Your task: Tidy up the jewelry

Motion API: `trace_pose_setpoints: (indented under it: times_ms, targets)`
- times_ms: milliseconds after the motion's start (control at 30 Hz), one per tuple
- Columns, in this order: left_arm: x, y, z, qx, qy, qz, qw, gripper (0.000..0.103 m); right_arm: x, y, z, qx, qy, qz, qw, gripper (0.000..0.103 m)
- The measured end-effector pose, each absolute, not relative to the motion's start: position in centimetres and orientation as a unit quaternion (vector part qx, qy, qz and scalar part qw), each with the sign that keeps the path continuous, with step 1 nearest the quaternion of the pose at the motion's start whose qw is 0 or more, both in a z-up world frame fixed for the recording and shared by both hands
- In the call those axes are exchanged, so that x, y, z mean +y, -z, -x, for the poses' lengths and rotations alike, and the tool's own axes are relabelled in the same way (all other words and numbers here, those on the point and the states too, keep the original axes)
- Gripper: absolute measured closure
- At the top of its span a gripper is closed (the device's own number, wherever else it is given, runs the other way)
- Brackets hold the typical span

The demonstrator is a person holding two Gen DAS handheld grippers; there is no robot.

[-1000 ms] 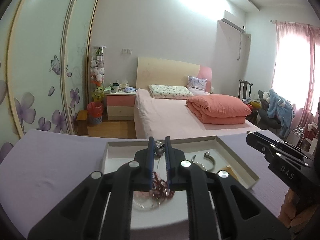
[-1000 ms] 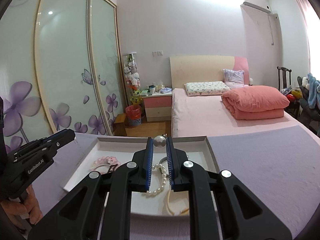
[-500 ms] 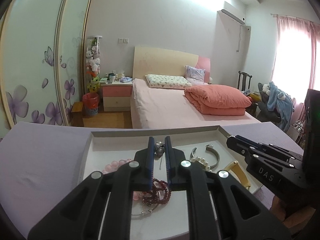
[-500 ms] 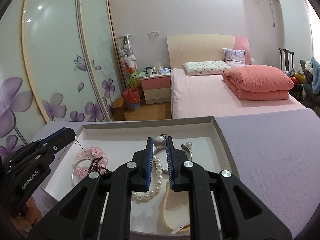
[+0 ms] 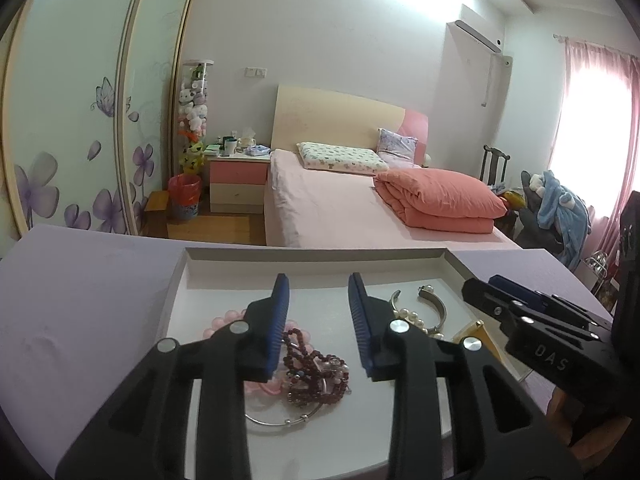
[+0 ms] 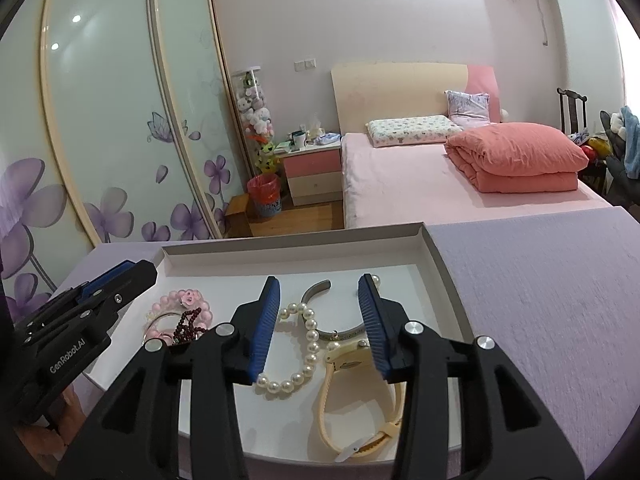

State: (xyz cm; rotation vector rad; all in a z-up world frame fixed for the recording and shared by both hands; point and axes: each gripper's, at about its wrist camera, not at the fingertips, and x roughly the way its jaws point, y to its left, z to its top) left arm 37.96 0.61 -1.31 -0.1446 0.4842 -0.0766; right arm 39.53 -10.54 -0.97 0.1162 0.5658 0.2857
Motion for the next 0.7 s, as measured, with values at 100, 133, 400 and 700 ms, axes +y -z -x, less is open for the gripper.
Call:
trace_pose_setpoints:
  times_ms: [100, 133, 400, 700]
  targets:
    - [0.8, 1.2, -37.8, 0.239, 0.034, 0.072, 0.968, 0.070, -10.7, 1.0, -39.6, 0.279, -0.140, -0.057, 0.948, 0.061]
    - [0.9, 1.2, -37.7, 0.239, 0.033, 0.072, 0.968, 0.070, -10.7, 0.9, -39.6, 0.279, -0.139, -0.057, 0.949, 0.061]
    - [1.9, -0.2, -34.3, 0.222, 0.018, 0.079, 0.972, 0.035, -11.3, -0.9, -36.5, 0.258, -0.145, -0.055, 0.954, 0.039]
    - [3.5, -2.4, -24.4, 0.188, 0.023, 0.090, 0.978, 0.004, -11.3, -3.1, -27.7, 0.216, -0.168, -0.030, 0.961, 0.002]
